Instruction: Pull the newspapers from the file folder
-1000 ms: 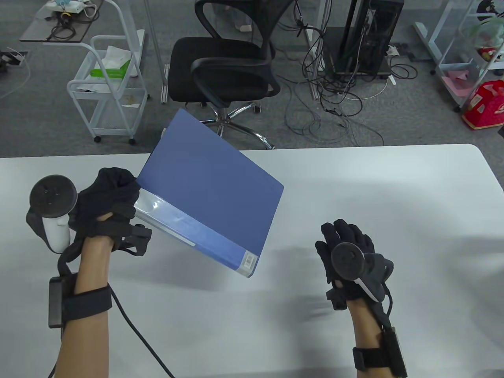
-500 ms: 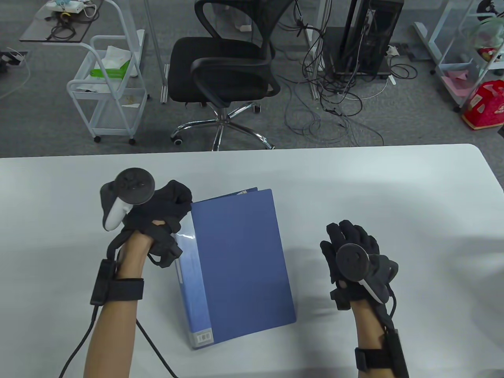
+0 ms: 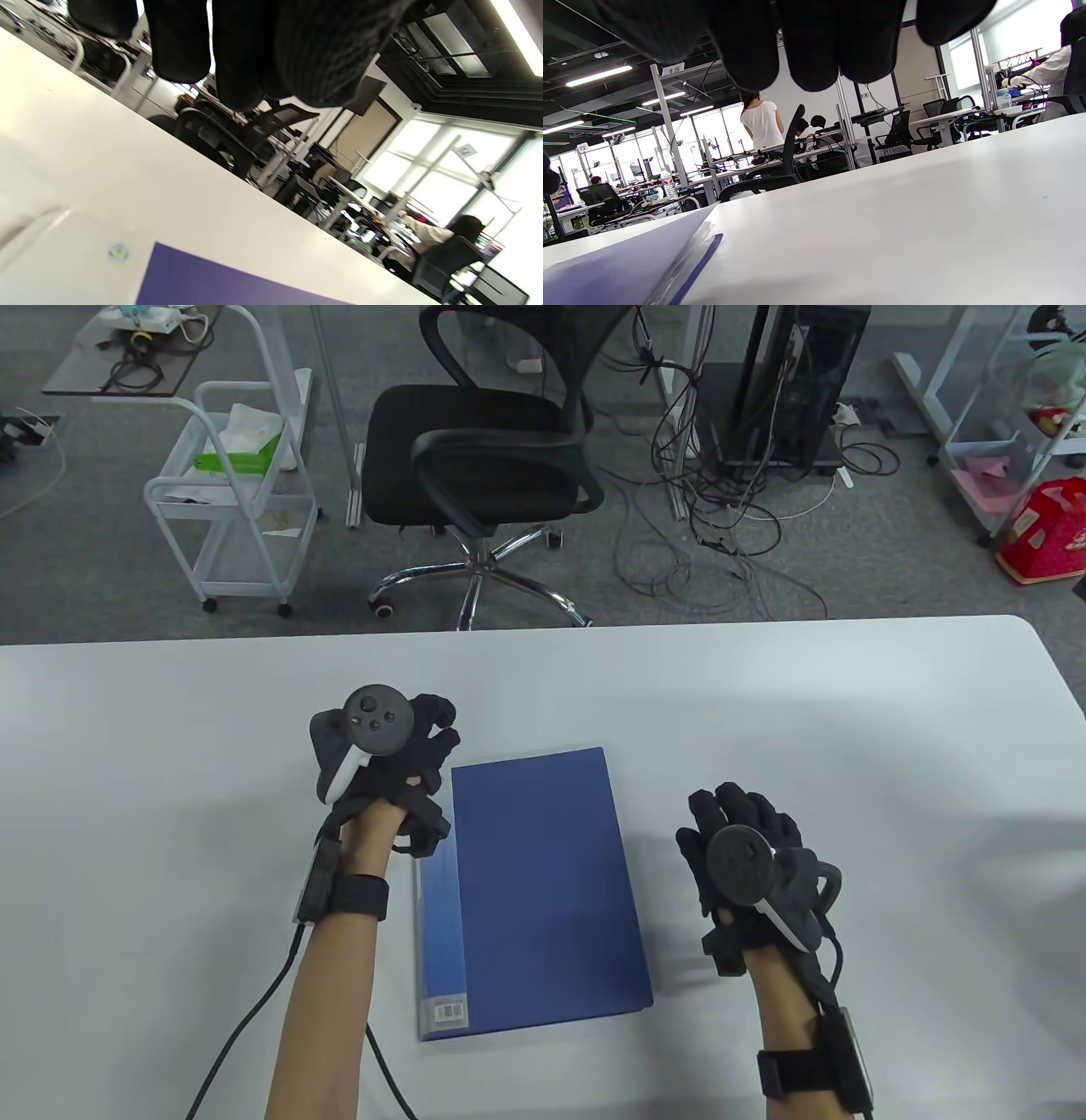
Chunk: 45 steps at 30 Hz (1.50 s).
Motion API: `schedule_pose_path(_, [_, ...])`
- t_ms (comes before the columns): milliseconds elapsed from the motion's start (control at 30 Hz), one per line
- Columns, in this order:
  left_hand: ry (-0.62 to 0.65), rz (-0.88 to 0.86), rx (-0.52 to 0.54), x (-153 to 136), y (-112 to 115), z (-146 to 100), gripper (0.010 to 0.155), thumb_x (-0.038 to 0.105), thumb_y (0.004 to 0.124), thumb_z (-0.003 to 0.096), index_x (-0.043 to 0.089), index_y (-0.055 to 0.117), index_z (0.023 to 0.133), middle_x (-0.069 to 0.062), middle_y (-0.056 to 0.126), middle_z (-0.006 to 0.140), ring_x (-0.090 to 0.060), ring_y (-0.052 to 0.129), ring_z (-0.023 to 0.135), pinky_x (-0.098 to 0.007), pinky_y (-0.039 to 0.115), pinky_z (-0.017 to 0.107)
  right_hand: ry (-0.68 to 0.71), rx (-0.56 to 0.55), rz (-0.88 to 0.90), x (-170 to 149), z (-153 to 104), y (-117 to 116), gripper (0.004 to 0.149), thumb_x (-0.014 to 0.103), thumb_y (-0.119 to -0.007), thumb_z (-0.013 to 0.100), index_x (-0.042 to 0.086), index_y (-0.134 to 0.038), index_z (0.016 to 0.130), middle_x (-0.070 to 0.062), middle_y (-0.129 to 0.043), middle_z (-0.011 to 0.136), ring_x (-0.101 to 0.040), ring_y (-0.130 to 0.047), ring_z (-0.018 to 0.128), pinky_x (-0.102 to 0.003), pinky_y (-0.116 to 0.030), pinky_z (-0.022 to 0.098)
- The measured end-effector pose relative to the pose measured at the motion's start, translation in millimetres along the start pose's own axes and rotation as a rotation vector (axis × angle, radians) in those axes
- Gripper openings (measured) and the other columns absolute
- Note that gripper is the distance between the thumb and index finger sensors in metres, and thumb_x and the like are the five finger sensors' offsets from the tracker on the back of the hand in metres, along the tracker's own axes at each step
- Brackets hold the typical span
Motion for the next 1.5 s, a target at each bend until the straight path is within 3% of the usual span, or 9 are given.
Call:
schedule_pose_path(333, [0.093,0.091,0.041,49,-36,-48,0.058,0.039,0.083,0.0475,0.018,0.082,0.101,-0.021,0.079,0.111,-0.056,0.073,0.099,-0.071,0.058,0.067,0.011,-0.029,-0.023,0,-1,4,0.057,0.051,-0.071,0.04,0.027,-0.075,0.091,-0.01,-0.075,0.102,-0.042,-0.075,0.095,-0.067,-0.059,0.064])
schedule_pose_path(500, [0.109,0.138,0.047,74,-29,-69,0.062,0.044,0.08,0.0479,0.018,0.08,0.104,-0.022,0.077,0.111,-0.057,0.074,0.098,-0.071,0.058,0.067,0.009,-0.055,-0.024,-3,-2,10,0.057,0.05,-0.071,0.04,0.027,-0.076,0.091,-0.01,-0.075,0.102,-0.042,-0.075,0.094,-0.067,-0.059,0.064])
schedule_pose_path(633, [0.115,0.164,0.007,94,2,-81,0.066,0.047,0.077,0.0484,0.017,0.077,0.106,-0.024,0.075,0.112,-0.058,0.073,0.098,-0.071,0.058,0.067,0.002,-0.072,-0.021,-7,-3,15,0.056,0.05,-0.071,0.04,0.027,-0.076,0.091,-0.011,-0.075,0.101,-0.043,-0.075,0.094,-0.067,-0.059,0.063])
schedule_pose_path(867, [0.115,0.289,-0.122,123,93,-90,0.067,0.05,0.075,0.0485,0.02,0.075,0.109,-0.025,0.074,0.113,-0.059,0.076,0.096,-0.071,0.061,0.066,-0.011,-0.085,-0.013,-11,-2,19,0.057,0.05,-0.071,0.04,0.026,-0.076,0.091,-0.011,-0.075,0.101,-0.043,-0.075,0.094,-0.067,-0.059,0.063])
schedule_pose_path(1067, [-0.047,0.374,-0.246,124,157,-91,0.077,0.054,0.069,0.0495,0.018,0.058,0.116,-0.031,0.058,0.118,-0.068,0.064,0.098,-0.074,0.059,0.064,-0.019,-0.087,-0.006,-13,-2,21,0.057,0.05,-0.071,0.04,0.026,-0.076,0.091,-0.011,-0.076,0.101,-0.043,-0.076,0.093,-0.067,-0.059,0.063])
schedule_pose_path(1133, [-0.107,0.373,-0.305,122,178,-89,0.072,0.048,0.066,0.0518,0.02,0.052,0.117,-0.034,0.047,0.119,-0.07,0.056,0.098,-0.076,0.056,0.064,-0.02,-0.083,-0.001,-13,-2,20,0.057,0.05,-0.071,0.04,0.026,-0.076,0.091,-0.011,-0.076,0.101,-0.043,-0.076,0.093,-0.067,-0.059,0.063])
schedule_pose_path(1300, [-0.216,0.377,-0.402,122,207,-83,0.09,0.057,0.067,0.0493,0.008,0.03,0.115,-0.04,0.02,0.111,-0.076,0.029,0.093,-0.081,0.04,0.06,-0.019,-0.081,0.012,-14,-2,20,0.057,0.051,-0.071,0.04,0.026,-0.076,0.091,-0.011,-0.076,0.101,-0.043,-0.076,0.093,-0.067,-0.059,0.063])
schedule_pose_path(1500, [-0.321,0.388,-0.427,125,221,-79,0.104,0.061,0.071,0.0468,-0.003,0.016,0.108,-0.044,0.01,0.107,-0.08,0.02,0.086,-0.086,0.033,0.055,-0.017,-0.079,0.025,-13,-1,20,0.057,0.051,-0.071,0.04,0.026,-0.076,0.091,-0.011,-0.076,0.101,-0.043,-0.076,0.093,-0.067,-0.059,0.063])
Point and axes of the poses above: the tracker on the back of each hand, its own x axis roughly to the thumb side, its own z axis roughly from the wrist to the fingertips, y = z × x, the point moved 3 cm from there along z, roughly from the wrist to the fingertips
